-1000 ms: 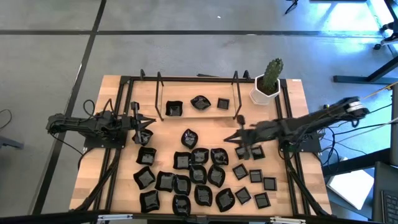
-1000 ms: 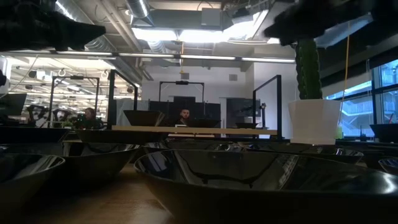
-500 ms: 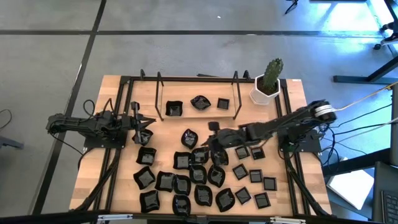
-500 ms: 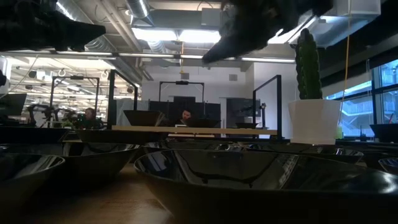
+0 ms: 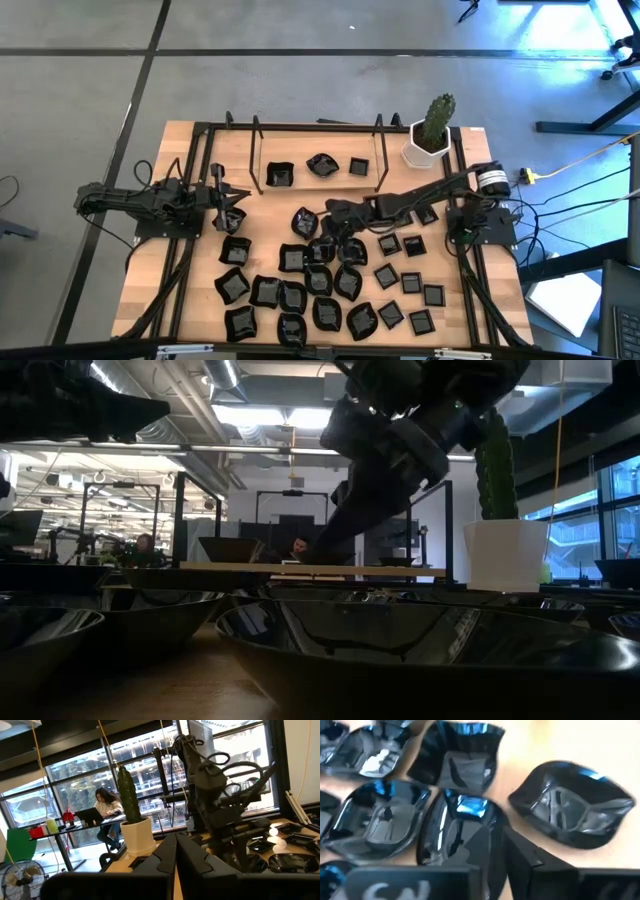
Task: Pick & Place Mini shaped plates
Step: Stack the black leaf-shaped plate on top of the black leaf-shaped plate on the shelf
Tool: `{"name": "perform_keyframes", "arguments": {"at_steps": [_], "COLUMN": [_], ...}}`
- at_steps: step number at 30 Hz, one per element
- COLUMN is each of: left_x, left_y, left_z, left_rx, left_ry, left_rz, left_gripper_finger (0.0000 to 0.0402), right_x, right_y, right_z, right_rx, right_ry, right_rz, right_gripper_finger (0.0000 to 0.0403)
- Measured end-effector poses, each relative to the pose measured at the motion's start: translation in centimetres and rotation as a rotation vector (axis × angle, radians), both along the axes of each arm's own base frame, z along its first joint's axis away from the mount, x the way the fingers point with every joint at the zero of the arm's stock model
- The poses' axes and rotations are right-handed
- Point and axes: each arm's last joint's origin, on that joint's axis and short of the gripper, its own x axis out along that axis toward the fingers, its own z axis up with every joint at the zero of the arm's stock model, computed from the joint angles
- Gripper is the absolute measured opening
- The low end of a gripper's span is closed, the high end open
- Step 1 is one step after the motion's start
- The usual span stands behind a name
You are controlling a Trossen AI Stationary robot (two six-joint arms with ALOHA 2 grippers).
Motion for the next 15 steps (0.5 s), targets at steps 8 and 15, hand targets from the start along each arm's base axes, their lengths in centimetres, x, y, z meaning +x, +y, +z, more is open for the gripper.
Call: {"name": "perform_keyframes", "arguments": {"at_steps": [8,15], "left_x": [0.0,0.0], "left_y": [0.0,0.0], "left_z": [0.0,-0.1], "left_rx": [0.002,0.003], "left_ry": [0.004,0.006], "left_rz": [0.0,0.001], "left_gripper_finger": [0.0003,0.0008], "right_x": [-0.1,0.4], "right_y": [0.0,0.0], "right_z": [-0.8,-2.0], "right_rx": [0.001,-0.003], "right_ry": [0.043,0.048], "right_rz": [-0.004,-0.003], "right_gripper_finger": [0.0155,0.019]}}
